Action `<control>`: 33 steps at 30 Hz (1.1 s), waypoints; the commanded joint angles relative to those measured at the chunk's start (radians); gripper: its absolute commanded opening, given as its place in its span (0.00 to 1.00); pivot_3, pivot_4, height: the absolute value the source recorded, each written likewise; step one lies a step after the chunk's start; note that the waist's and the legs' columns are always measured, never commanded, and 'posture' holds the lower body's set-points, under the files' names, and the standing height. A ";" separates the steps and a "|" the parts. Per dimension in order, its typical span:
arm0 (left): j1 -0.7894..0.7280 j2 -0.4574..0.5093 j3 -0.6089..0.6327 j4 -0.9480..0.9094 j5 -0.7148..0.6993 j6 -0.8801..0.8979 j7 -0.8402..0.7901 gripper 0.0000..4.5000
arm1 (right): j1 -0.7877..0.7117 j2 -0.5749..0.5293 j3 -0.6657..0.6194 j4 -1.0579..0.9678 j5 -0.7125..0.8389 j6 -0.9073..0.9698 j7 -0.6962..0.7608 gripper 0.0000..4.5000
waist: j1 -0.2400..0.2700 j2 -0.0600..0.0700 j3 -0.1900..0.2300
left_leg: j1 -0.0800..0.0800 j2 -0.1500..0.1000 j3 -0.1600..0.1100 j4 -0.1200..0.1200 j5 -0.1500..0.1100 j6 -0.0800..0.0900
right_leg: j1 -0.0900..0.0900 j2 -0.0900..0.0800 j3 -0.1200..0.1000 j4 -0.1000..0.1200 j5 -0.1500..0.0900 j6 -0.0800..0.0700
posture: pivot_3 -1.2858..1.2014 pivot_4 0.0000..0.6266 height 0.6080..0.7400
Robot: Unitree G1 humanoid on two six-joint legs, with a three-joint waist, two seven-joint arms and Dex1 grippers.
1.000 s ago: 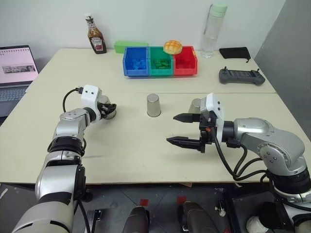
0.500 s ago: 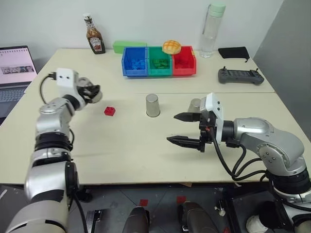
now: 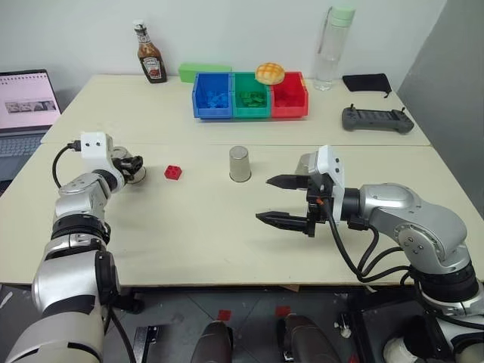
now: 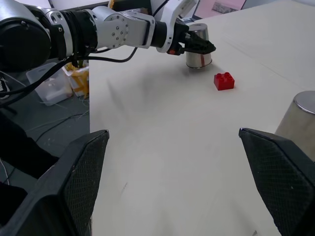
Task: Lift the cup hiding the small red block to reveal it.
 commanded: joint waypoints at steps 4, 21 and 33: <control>-0.027 0.026 0.024 -0.004 -0.010 -0.022 0.003 0.98 | -0.001 -0.005 -0.016 -0.031 0.005 -0.010 0.002 1.00 | 0.000 0.000 0.000 | 0.000 0.000 0.000 0.000 0.000 0.000 | 0.000 0.000 0.000 0.000 0.000 0.000 | 0.52 0.24 1.00; 0.138 0.122 -0.051 -0.724 -0.047 0.112 -0.188 0.98 | 0.003 0.016 -0.041 -0.021 -0.027 -0.073 -0.028 1.00 | -0.005 0.000 0.000 | 0.000 0.000 0.000 0.000 0.000 0.000 | 0.000 0.000 0.001 0.000 0.000 0.000 | 0.52 0.24 1.00; 0.696 0.387 0.141 -1.248 -0.267 0.466 -0.515 0.98 | 0.025 -0.060 -0.061 0.045 -0.047 -0.139 0.087 1.00 | -0.022 0.001 0.001 | 0.003 0.001 0.001 -0.001 0.000 0.000 | 0.000 0.000 0.002 0.001 -0.003 0.004 | 0.52 0.24 1.00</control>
